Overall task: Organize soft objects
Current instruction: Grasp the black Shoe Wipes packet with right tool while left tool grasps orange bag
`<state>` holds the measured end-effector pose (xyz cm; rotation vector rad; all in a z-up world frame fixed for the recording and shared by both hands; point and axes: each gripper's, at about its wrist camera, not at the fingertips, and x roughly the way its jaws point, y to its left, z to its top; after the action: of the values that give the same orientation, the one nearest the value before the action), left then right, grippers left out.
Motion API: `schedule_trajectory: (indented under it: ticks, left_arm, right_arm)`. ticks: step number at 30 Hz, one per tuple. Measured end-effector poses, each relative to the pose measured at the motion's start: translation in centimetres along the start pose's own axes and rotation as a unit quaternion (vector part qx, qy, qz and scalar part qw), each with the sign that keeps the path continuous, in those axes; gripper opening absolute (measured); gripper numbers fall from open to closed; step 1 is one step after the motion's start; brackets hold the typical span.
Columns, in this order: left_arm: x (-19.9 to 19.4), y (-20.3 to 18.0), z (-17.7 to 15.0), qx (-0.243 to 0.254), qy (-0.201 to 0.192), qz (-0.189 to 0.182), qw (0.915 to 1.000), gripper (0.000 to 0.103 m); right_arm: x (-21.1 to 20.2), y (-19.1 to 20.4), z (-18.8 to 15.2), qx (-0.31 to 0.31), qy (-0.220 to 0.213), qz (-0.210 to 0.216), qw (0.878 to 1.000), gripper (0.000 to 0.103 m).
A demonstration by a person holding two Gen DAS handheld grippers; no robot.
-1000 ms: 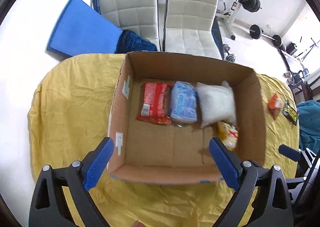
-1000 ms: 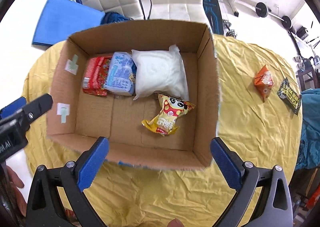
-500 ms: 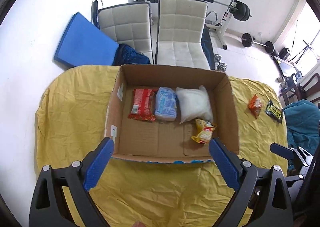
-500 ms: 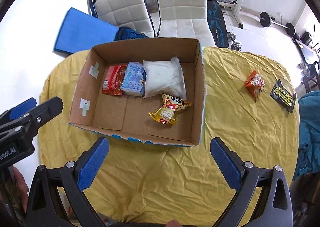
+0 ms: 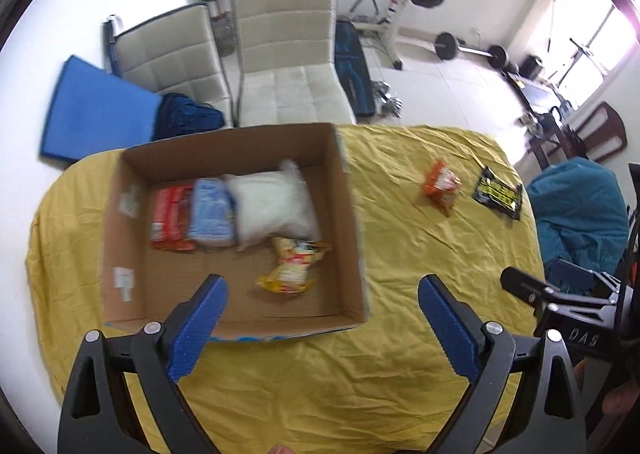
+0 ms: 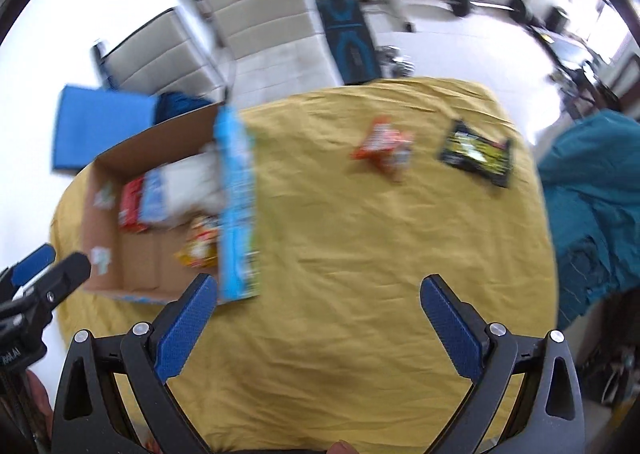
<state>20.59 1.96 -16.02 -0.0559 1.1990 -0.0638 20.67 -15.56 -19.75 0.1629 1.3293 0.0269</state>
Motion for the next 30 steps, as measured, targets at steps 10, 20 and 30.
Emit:
schedule_trajectory:
  ticks: [10,20,30]
  left_arm:
    - [9.8,-12.0,4.8,0.036,0.086,-0.047,0.9946,0.098]
    - [18.9,-15.6,7.5,-0.025,0.171,-0.054,0.9835,0.098]
    - [23.9,-15.8,7.2,-0.125,0.225,-0.076,0.9634,0.098]
  right_arm:
    - [4.9,-12.6,5.2,0.030,0.029,-0.045,0.998,0.103]
    - [17.8,-13.9,13.2,-0.198,0.150,-0.102,0.963,0.103]
    - [25.4,-13.5,15.0,-0.274,0.199,-0.141,0.930,0.086]
